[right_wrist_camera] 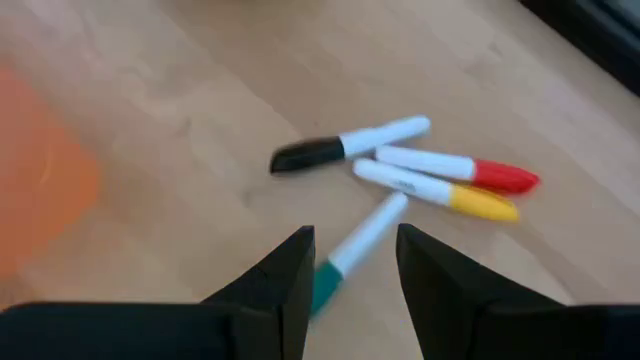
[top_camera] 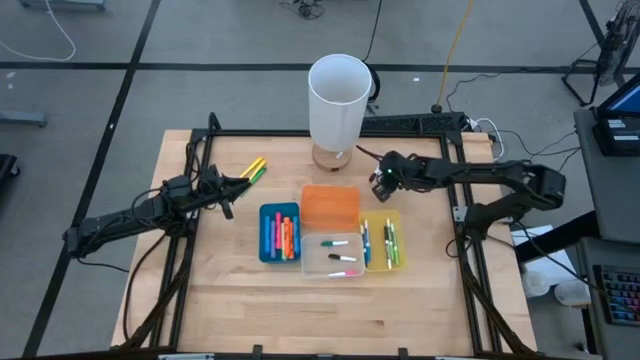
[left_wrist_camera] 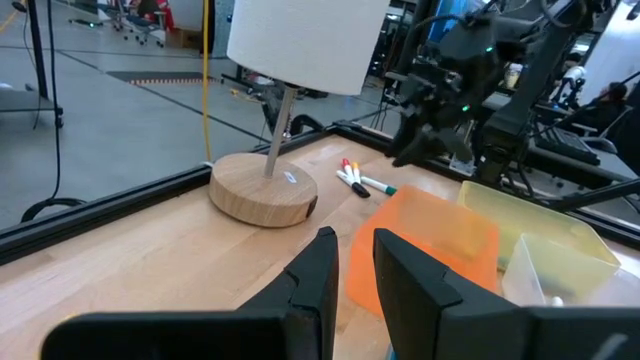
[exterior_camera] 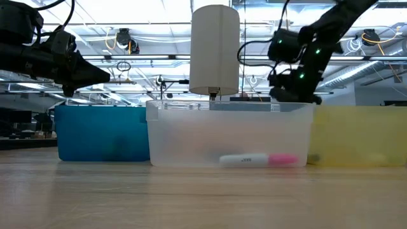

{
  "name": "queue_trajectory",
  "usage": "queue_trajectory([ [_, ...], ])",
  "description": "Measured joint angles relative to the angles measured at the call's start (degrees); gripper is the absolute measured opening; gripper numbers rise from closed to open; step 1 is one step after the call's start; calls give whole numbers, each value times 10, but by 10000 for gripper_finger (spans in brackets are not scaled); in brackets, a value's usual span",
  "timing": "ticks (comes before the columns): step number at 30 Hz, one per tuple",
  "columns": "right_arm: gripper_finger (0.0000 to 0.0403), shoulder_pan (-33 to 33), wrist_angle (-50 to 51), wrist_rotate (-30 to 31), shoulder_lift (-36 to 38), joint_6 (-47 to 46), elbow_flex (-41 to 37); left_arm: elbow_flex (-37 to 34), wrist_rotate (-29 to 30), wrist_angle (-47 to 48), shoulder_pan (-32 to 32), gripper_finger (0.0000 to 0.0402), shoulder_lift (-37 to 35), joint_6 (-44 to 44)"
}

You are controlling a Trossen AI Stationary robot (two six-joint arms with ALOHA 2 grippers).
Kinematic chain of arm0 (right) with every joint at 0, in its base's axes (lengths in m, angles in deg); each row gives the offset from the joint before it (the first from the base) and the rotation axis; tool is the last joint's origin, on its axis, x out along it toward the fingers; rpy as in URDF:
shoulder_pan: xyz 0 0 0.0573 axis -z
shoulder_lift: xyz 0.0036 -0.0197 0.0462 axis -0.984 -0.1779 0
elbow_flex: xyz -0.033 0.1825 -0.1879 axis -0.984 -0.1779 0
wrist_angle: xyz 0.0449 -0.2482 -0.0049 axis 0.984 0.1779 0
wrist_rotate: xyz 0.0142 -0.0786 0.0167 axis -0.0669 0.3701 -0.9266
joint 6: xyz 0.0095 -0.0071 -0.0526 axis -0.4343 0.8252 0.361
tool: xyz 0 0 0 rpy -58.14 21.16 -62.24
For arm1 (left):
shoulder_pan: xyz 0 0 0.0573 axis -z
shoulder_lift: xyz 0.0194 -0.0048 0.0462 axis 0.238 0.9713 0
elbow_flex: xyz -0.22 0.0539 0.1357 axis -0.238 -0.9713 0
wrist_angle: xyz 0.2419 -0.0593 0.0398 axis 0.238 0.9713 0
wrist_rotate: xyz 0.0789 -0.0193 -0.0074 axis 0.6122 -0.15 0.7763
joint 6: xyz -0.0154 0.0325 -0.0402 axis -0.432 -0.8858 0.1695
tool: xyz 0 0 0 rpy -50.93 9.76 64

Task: Pick & Place Markers
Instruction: Put the small green highlighter pen into the transparent bin

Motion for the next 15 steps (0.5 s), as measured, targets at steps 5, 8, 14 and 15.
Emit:
queue_trajectory([
  [5, 130, 7, -25, -11, -57, -1, 0, 0, 0, 0, 0, 72, 0, 0],
  [8, 130, 6, -23, -14, -79, -10, 0, 0, 0, 0, 0, 72, 0, 0],
  [14, 130, 6, -20, -12, -84, -36, 0, 0, 0, 0, 0, 72, 0, 0],
  [15, 130, 6, -17, -13, -85, -35, 0, 0, 0, 0, 0, 72, 0, 0],
])
